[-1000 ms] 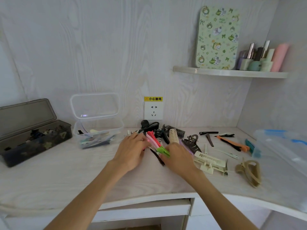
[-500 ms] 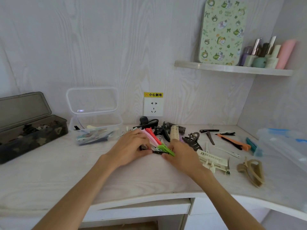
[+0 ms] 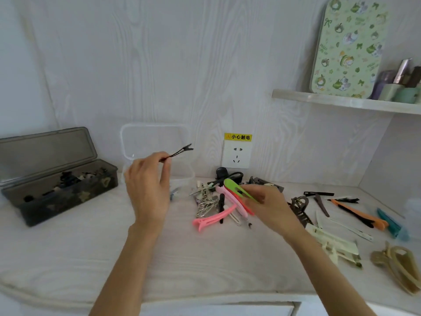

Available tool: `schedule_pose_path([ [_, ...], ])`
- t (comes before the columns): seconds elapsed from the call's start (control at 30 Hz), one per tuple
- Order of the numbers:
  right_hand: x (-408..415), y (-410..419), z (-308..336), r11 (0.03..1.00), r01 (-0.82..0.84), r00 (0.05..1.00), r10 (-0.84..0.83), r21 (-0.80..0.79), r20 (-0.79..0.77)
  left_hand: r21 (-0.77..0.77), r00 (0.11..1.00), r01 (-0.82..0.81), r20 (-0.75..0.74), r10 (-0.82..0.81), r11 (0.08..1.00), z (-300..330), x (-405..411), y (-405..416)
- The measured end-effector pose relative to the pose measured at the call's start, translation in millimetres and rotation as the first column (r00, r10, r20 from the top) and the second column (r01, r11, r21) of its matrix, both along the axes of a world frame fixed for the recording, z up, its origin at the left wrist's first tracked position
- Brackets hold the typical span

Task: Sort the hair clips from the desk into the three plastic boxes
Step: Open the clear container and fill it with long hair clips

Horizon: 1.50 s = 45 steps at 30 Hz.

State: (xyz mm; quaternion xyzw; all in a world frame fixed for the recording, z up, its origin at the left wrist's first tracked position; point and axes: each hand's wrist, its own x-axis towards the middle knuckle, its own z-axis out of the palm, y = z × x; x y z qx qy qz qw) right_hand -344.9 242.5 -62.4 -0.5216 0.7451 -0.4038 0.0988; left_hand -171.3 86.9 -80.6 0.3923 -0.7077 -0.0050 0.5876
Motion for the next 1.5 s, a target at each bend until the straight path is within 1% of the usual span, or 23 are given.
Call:
schedule_pose_path([
  [0.03, 9, -17, 2, 0.998, -0.010, 0.999, 0.008, -0.069, -0.038, 0.037, 0.995, -0.102, -0.017, 0.102, 0.994, -1, 6, -6],
  [0.1, 27, -50, 3, 0.980, -0.031, 0.992, 0.006, -0.194, -0.126, 0.138, 0.974, -0.226, 0.020, 0.225, 0.964, -5, 12, -13],
  [0.17, 44, -87, 0, 0.963, -0.053, 0.969, -0.014, -0.265, -0.245, 0.241, 0.963, -0.269, 0.042, 0.267, 0.932, -12, 17, -22],
  [0.27, 63, -132, -8, 0.967, -0.096, 0.929, 0.002, -0.237, -0.369, 0.320, 0.966, -0.258, 0.074, 0.247, 0.912, -22, 17, -30],
  [0.37, 75, -149, -14, 0.968, -0.195, 0.936, 0.135, -0.161, -0.324, 0.329, 0.976, -0.214, 0.118, 0.185, 0.920, -26, 16, -31],
  [0.47, 72, -135, -11, 0.954, -0.227, 0.955, 0.179, -0.198, -0.235, 0.367, 0.979, -0.195, 0.126, 0.159, 0.910, -25, 18, -33],
  [0.53, 57, -116, -6, 0.956, -0.214, 0.958, 0.165, -0.200, -0.235, 0.352, 0.978, -0.199, 0.134, 0.161, 0.915, -23, 15, -33],
  [0.6, 36, -92, 2, 0.974, -0.158, 0.969, 0.121, -0.164, -0.216, 0.217, 0.979, -0.183, 0.125, 0.158, 0.959, -16, 10, -24],
  [0.67, 13, -62, 9, 0.995, -0.061, 0.979, 0.044, -0.081, -0.199, 0.048, 0.987, -0.060, 0.151, 0.053, 0.997, -7, -4, -5],
  [0.7, 3, -49, 8, 0.999, -0.015, 0.978, 0.008, -0.032, -0.210, 0.026, 0.973, 0.075, 0.218, -0.079, 0.997, -4, -11, 6],
  [0.73, -3, -38, 7, 1.000, 0.029, 0.973, -0.028, -0.002, -0.228, 0.052, 0.918, 0.236, 0.314, -0.240, 0.970, -5, -18, 17],
  [0.77, -7, -29, 3, 0.998, 0.064, 0.964, -0.059, 0.008, -0.258, 0.126, 0.815, 0.381, 0.422, -0.397, 0.916, -7, -26, 28],
  [0.8, -8, -22, -4, 0.996, 0.086, 0.951, -0.077, 0.019, -0.299, 0.202, 0.696, 0.471, 0.512, -0.503, 0.859, -11, -31, 36],
  [0.83, -9, -18, -13, 0.994, 0.097, 0.936, -0.073, 0.052, -0.343, 0.241, 0.609, 0.514, 0.574, -0.547, 0.824, -15, -36, 40],
  [0.87, -7, -16, -22, 0.990, 0.097, 0.922, -0.052, 0.100, -0.383, 0.250, 0.572, 0.526, 0.603, -0.556, 0.813, -19, -39, 40],
  [0.93, -7, -16, -39, 0.984, 0.097, 0.885, -0.016, 0.150, -0.465, 0.263, 0.594, 0.507, 0.584, -0.554, 0.821, -22, -40, 39],
  [1.0, -9, -17, -45, 0.983, 0.132, 0.862, -0.051, 0.127, -0.504, 0.250, 0.634, 0.479, 0.564, -0.529, 0.841, -24, -39, 36],
  [1.1, -10, -19, -44, 0.974, 0.197, 0.840, -0.110, 0.111, -0.531, 0.185, 0.716, 0.368, 0.569, -0.405, 0.911, -25, -34, 31],
  [1.2, -12, -19, -46, 0.954, 0.261, 0.840, -0.151, 0.145, -0.520, 0.114, 0.754, 0.303, 0.579, -0.311, 0.946, -28, -37, 30],
  [1.23, -12, -19, -46, 0.951, 0.267, 0.841, -0.151, 0.156, -0.519, 0.088, 0.747, 0.333, 0.583, -0.320, 0.939, -29, -39, 31],
  [1.3, -15, -19, -48, 0.950, 0.271, 0.852, -0.161, 0.156, -0.497, 0.045, 0.689, 0.406, 0.641, -0.337, 0.913, -32, -45, 36],
  [1.4, -16, -18, -46, 0.948, 0.282, 0.873, -0.190, 0.147, -0.448, 0.071, 0.603, 0.433, 0.719, -0.347, 0.899, -38, -55, 43],
  [1.5, -17, -17, -43, 0.930, 0.323, 0.856, -0.208, 0.175, -0.473, 0.165, 0.621, 0.410, 0.670, -0.407, 0.897, -40, -58, 41],
])
